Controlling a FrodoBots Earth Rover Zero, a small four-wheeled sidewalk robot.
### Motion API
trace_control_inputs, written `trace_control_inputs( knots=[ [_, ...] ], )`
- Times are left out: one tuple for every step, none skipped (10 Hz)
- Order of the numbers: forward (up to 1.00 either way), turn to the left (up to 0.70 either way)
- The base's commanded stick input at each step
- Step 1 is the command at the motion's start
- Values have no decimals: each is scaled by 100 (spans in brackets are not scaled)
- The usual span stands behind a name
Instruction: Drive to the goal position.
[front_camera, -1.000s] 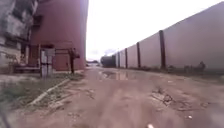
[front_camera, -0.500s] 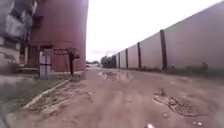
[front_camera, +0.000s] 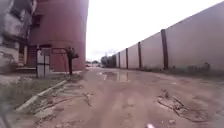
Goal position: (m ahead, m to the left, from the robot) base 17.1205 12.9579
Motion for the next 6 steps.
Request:
trace_control_inputs(
  knots=[
    [30, 0],
    [30, 0],
    [30, 0],
    [30, 0],
    [30, 0],
    [30, 0]
  ],
)
